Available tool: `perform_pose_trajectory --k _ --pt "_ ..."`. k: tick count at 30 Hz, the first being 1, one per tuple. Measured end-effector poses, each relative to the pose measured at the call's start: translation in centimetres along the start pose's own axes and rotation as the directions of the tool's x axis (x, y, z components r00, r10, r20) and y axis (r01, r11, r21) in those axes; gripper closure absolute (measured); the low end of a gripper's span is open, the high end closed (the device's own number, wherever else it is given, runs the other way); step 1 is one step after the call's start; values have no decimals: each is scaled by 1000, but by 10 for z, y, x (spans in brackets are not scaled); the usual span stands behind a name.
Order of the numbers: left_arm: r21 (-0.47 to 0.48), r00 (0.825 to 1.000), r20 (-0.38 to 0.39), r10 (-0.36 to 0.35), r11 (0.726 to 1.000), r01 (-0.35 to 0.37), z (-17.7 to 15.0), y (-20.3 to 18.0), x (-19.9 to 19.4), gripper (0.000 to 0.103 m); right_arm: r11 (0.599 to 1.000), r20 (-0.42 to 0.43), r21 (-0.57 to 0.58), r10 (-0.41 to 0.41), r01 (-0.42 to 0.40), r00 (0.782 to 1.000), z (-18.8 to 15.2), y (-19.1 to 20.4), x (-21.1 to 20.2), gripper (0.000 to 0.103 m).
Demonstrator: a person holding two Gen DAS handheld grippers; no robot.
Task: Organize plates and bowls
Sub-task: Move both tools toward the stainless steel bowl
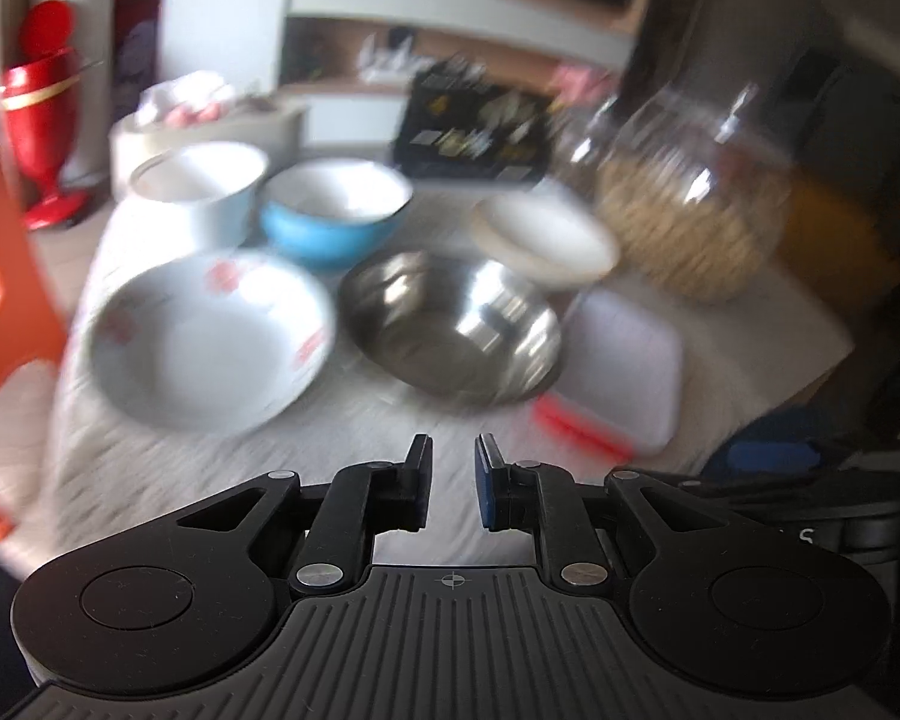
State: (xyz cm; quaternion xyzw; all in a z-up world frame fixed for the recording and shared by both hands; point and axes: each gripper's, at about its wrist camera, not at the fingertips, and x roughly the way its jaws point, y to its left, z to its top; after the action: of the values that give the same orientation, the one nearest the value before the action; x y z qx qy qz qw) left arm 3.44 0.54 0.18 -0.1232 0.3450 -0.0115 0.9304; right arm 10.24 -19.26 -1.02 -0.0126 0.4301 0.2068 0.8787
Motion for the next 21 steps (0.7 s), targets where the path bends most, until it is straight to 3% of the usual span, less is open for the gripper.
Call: perform_pose_trajectory --k 3,6,9,12,14,17,21 --pt "-17 997 -5 -82 996 82 11 -5 24 86 998 64 5 -64 64 996 10 -29 0 0" --pt "-43 992 -122 -28 999 23 22 -16 62 86 998 52 29 -58 57 997 16 -62 8 0" --pt "49 989 -136 -60 997 67 37 -32 92 86 998 5 67 -21 21 1000 21 -90 26 2" --pt "146 989 -133 -59 986 78 58 -51 117 86 992 -44 128 21 -15 999 26 -109 47 12" --pt "181 987 -149 -65 979 92 74 -58 135 86 985 -87 162 64 -50 994 26 -118 64 29" --pt "241 978 -198 -72 963 120 91 -71 163 86 984 -128 170 84 -61 988 27 -124 86 40" --pt "313 961 -269 -59 938 146 97 -86 196 86 978 -156 186 130 -100 979 31 -133 104 46"
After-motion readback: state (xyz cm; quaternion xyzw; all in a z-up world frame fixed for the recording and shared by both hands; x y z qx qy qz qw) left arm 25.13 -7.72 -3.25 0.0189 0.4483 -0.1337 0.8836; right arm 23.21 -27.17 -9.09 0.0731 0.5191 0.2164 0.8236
